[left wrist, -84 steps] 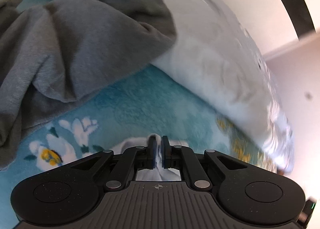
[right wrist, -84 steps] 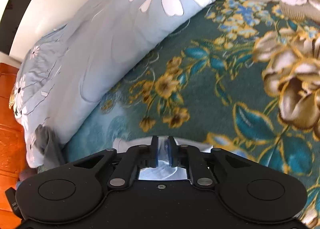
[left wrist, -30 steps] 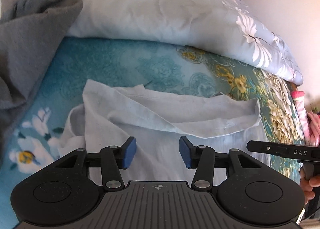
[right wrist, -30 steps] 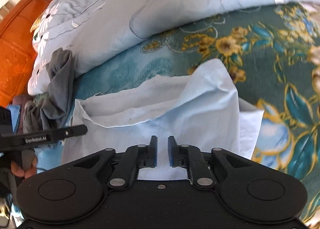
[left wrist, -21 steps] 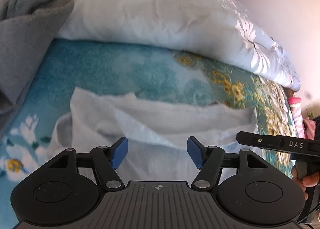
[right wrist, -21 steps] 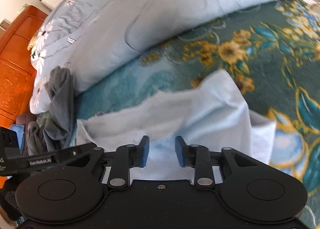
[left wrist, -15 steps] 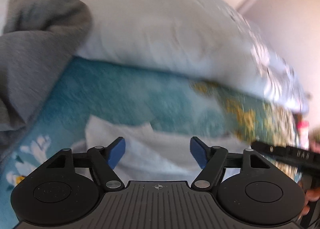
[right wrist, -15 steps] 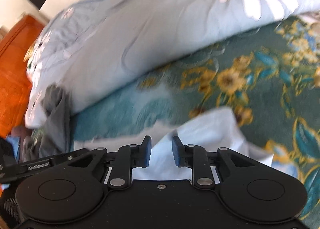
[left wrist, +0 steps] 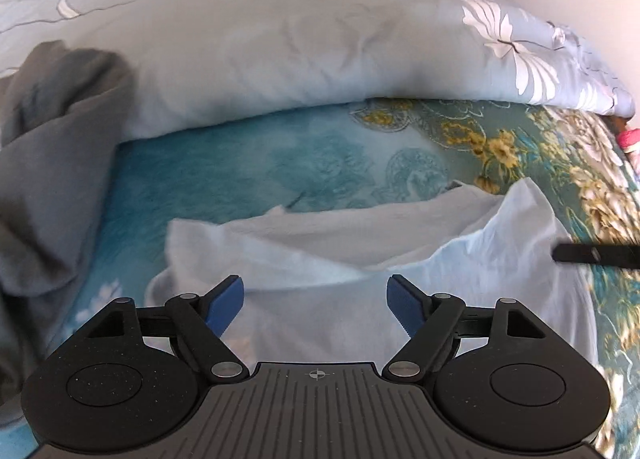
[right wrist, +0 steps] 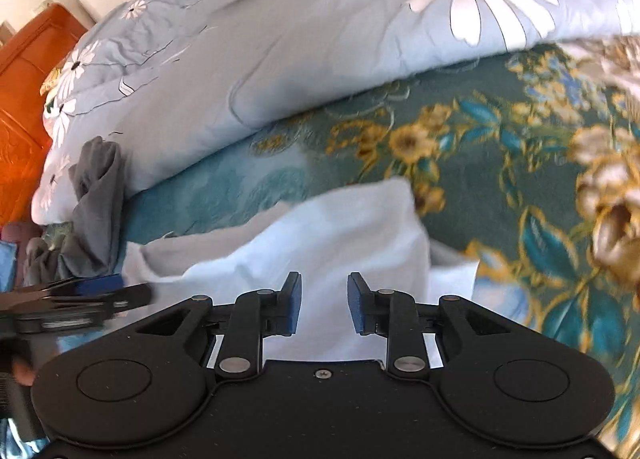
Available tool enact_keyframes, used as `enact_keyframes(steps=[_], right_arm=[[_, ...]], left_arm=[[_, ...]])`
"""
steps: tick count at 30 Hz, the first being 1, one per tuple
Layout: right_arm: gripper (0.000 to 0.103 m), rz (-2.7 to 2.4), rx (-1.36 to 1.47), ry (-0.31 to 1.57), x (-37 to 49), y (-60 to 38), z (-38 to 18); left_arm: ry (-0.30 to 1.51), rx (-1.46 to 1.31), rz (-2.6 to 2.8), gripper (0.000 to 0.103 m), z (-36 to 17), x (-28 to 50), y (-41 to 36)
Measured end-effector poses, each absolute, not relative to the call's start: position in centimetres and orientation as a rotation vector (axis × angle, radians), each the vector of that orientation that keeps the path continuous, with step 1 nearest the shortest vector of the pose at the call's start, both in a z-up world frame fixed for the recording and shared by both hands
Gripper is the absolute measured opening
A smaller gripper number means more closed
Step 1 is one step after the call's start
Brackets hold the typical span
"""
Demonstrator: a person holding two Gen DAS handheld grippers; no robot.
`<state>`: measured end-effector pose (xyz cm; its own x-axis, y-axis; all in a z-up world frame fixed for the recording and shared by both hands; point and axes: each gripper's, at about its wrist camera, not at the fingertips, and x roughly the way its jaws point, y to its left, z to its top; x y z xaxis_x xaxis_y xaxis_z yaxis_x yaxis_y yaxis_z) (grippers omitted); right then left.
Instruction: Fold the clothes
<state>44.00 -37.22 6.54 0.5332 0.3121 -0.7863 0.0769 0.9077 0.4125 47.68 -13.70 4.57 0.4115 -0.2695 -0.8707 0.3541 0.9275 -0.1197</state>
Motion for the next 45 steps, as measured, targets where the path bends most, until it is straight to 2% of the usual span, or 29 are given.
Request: enact_keyframes(steps=[8,12,14,17,26,32,34,36,40,43,45], right_arm=[[0.029,0.084,0.461,1.022,39.4,-38.4,6.6],[0.033,0.004,0.502,1.041,37.6,-40.7,5.8],[0.039,-0.015,0.537,1.046,37.1,-41.7,5.2],[0.044,-0.006,0.618,1.048,36.6,-42.5,4.3],[0.044,0.0,0.785,1.084,32.8,-43.4,2.5],[0.044,-0.062,1.002,1.116,27.6,-43.3,1.4],[0.045,-0.087,1.09,1.088,26.6,-42.9,0.7],[0.046,-0.129,1.243,1.025,25.9,-42.8,-0.3],[0.046,-0.204,1.448,0.924,25.2,-42.2,-1.7],[0.031,-0.256,1.451,0.898,25.4,-41.7,-1.6],[0.014,-0.29,1.447,0.897,25.3,-41.8,-1.6]], left_arm=[[1.106,0.149,-0.255,0.076,2.4,51.2,-15.3],[1.084,0.032,-0.257,0.077,3.9,51.1,-13.4],[1.084,-0.068,-0.248,0.083,4.9,49.6,-11.3],[1.142,-0.205,-0.22,0.084,5.0,46.1,-7.5],[1.342,-0.464,-0.033,0.084,3.7,34.1,0.3],[1.33,-0.765,0.063,0.083,2.0,31.4,1.6],[1.304,-0.839,0.09,0.081,1.7,31.6,1.7],[1.276,-0.921,0.112,0.071,1.5,31.7,1.9],[1.235,-1.03,0.144,0.058,0.8,31.6,2.2],[1.19,-1.101,0.177,0.051,0.3,31.1,2.3],[1.182,-1.12,0.199,0.049,0.3,31.0,2.3]])
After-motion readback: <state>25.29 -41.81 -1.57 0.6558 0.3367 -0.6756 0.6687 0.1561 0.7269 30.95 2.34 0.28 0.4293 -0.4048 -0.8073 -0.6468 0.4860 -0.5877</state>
